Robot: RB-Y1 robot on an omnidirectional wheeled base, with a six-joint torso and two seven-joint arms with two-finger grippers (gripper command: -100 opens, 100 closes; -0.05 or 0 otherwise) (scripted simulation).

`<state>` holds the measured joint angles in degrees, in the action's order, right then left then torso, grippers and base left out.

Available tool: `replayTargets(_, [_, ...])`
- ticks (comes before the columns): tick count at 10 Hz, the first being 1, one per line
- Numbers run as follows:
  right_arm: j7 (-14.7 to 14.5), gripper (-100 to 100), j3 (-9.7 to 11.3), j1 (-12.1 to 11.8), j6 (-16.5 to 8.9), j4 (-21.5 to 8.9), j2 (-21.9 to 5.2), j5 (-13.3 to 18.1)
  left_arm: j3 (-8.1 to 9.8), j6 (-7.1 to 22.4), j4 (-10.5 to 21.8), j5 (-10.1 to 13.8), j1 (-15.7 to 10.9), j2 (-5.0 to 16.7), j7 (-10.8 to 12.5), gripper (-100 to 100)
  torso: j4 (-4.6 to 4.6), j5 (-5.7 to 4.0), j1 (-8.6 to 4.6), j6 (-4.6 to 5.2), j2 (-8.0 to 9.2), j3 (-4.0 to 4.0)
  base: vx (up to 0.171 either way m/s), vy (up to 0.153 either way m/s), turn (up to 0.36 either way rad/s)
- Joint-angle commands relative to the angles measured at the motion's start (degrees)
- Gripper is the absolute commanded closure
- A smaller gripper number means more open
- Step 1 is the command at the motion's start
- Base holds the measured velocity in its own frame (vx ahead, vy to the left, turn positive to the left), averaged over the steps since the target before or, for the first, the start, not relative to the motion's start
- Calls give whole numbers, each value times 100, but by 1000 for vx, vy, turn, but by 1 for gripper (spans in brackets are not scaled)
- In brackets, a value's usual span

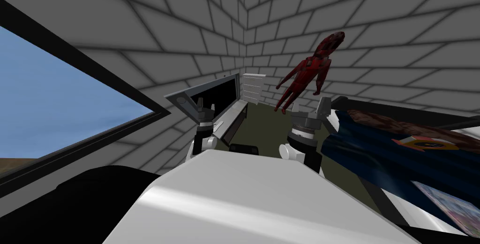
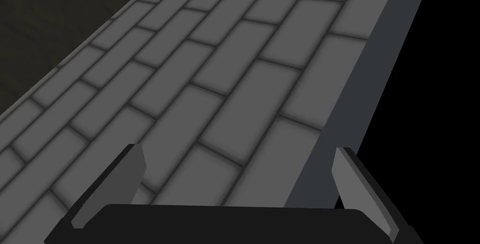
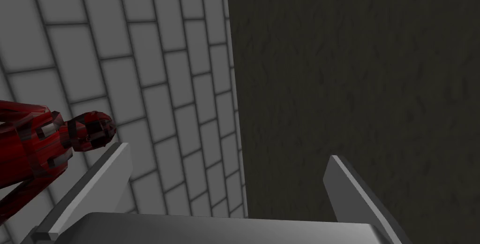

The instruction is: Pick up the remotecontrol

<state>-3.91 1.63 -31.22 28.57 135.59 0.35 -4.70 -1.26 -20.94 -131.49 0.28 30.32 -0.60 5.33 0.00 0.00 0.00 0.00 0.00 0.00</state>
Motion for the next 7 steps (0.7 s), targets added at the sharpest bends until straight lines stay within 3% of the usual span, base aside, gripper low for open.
replayTargets(1, [0,0,0,0,0,0,0,0,35,81,77,35,-37,184,24,-100,0,0,0,0,0,0,6,-9,-33])
replayTargets(6, [0,0,0,0,0,0,0,0,310,714,674,322,-327,847,216,-100,-2,-3,-15,1,-10,-6,19,-37,-76])
replayTargets(7, [0,0,0,0,0,0,0,0,310,736,674,322,-327,847,216,-100,-3,-3,-17,1,-10,-6,16,-35,-31])
